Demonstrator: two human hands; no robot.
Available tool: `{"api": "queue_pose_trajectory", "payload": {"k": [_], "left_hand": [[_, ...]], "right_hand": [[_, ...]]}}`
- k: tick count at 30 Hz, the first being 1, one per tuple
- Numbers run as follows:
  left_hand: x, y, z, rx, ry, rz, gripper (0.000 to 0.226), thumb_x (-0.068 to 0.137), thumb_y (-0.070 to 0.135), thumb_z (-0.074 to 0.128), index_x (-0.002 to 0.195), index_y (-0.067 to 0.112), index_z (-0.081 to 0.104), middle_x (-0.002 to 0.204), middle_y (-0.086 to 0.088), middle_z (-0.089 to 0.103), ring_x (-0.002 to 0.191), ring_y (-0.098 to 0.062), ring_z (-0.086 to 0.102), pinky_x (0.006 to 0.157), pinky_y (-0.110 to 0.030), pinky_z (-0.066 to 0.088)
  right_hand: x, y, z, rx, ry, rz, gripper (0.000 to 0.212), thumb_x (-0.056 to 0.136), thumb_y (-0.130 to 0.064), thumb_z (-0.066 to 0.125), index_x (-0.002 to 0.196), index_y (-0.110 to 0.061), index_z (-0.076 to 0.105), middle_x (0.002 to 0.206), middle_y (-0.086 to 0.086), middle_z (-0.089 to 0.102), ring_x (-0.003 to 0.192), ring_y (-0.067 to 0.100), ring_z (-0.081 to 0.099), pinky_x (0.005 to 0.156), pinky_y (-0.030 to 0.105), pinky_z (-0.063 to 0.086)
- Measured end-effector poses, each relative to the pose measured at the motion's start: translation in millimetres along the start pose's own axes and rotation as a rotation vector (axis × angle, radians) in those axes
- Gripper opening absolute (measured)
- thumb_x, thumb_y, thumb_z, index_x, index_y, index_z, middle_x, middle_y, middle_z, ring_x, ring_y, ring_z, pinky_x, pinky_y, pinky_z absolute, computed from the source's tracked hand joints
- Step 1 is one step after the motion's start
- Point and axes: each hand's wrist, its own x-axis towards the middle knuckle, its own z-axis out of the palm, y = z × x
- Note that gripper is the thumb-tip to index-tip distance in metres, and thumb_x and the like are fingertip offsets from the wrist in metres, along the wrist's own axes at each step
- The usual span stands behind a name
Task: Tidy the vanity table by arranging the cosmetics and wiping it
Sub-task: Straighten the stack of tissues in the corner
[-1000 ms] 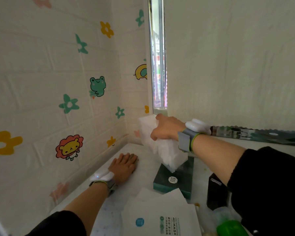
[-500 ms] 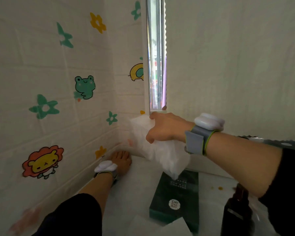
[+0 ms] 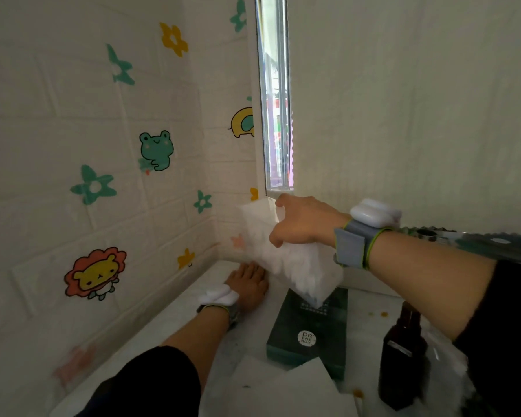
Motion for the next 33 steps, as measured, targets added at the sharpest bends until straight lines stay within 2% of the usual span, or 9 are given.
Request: {"api": "queue_pose_trajectory", "payload": {"k": [2, 7, 9, 12, 16, 18, 23, 30, 33], "left_hand": [[-9, 9, -1, 0.029, -0.071, 0.010, 0.058, 0.102, 0.041, 0.013, 0.154, 0.018, 0.003, 0.162, -0.004, -0.004, 0.149, -0.029, -0.003, 0.119, -0.046, 0.004], [-30, 31, 6, 0.099, -0.061, 0.159, 0.064, 0.093, 0.040, 0.006, 0.154, 0.019, 0.007, 0.162, -0.007, 0.001, 0.148, -0.033, 0.000, 0.119, -0.052, 0.008], [-44, 34, 4, 0.080, -0.050, 0.156, 0.056, 0.101, 0.037, 0.011, 0.154, 0.020, 0.003, 0.162, -0.006, -0.003, 0.148, -0.031, -0.002, 0.120, -0.048, 0.006], [-71, 23, 1, 0.030, -0.018, 0.196, 0.053, 0.103, 0.025, 0.025, 0.153, 0.012, 0.012, 0.161, -0.012, 0.006, 0.148, -0.033, 0.004, 0.119, -0.053, 0.010], [-97, -14, 5, -0.016, -0.068, 0.060, 0.069, 0.087, 0.056, 0.001, 0.152, 0.035, 0.002, 0.162, 0.003, -0.002, 0.149, -0.023, -0.004, 0.120, -0.047, 0.006], [-110, -31, 2, -0.039, -0.079, -0.036, 0.070, 0.085, 0.058, -0.002, 0.151, 0.037, -0.002, 0.161, 0.006, -0.006, 0.149, -0.022, -0.007, 0.120, -0.045, 0.003], [-151, -50, -1, -0.058, -0.069, -0.147, 0.052, 0.104, 0.043, 0.011, 0.152, 0.033, -0.004, 0.161, 0.001, -0.011, 0.148, -0.025, -0.010, 0.120, -0.042, 0.000], [-193, -18, -3, 0.043, -0.052, -0.014, 0.053, 0.105, 0.035, 0.022, 0.153, 0.031, 0.001, 0.162, -0.003, -0.006, 0.148, -0.031, -0.006, 0.120, -0.048, 0.007], [-207, -8, -12, -0.104, -0.086, -0.013, 0.050, 0.105, 0.033, 0.023, 0.153, 0.030, 0.011, 0.162, -0.003, 0.002, 0.148, -0.032, -0.003, 0.120, -0.046, 0.007]], "right_hand": [[-5, 2, -3, -0.005, -0.010, 0.017, 0.074, 0.074, -0.031, 0.071, 0.140, -0.020, 0.037, 0.125, 0.005, 0.052, 0.101, 0.023, 0.053, 0.082, 0.033, 0.052], [-14, 3, -9, -0.009, -0.002, 0.049, 0.077, 0.075, -0.033, 0.071, 0.141, -0.020, 0.035, 0.127, 0.005, 0.052, 0.106, 0.025, 0.053, 0.085, 0.034, 0.051], [-20, 0, -9, 0.004, 0.007, 0.046, 0.076, 0.075, -0.033, 0.070, 0.141, -0.020, 0.035, 0.126, 0.006, 0.052, 0.100, 0.023, 0.052, 0.083, 0.033, 0.051], [-32, -8, -6, 0.024, -0.002, 0.039, 0.080, 0.076, -0.032, 0.070, 0.145, -0.020, 0.031, 0.129, 0.007, 0.051, 0.106, 0.025, 0.054, 0.081, 0.032, 0.050], [-46, -19, -1, 0.070, 0.027, 0.031, 0.085, 0.075, -0.032, 0.070, 0.148, -0.024, 0.027, 0.131, 0.007, 0.050, 0.111, 0.027, 0.054, 0.080, 0.031, 0.049], [-49, -22, 1, 0.090, 0.035, 0.030, 0.086, 0.075, -0.032, 0.070, 0.149, -0.024, 0.026, 0.132, 0.007, 0.050, 0.113, 0.028, 0.053, 0.082, 0.032, 0.050], [-61, -29, 8, 0.125, 0.062, 0.060, 0.088, 0.073, -0.036, 0.070, 0.148, -0.028, 0.024, 0.131, 0.011, 0.047, 0.111, 0.032, 0.053, 0.081, 0.033, 0.050], [-78, -34, 22, 0.166, 0.127, 0.094, 0.082, 0.069, -0.040, 0.064, 0.141, -0.031, 0.026, 0.114, 0.011, 0.050, 0.103, 0.035, 0.054, 0.087, 0.043, 0.051], [-84, -37, 24, 0.218, 0.170, 0.116, 0.083, 0.071, -0.041, 0.064, 0.143, -0.033, 0.024, 0.118, 0.012, 0.049, 0.101, 0.035, 0.055, 0.087, 0.043, 0.052]]}}
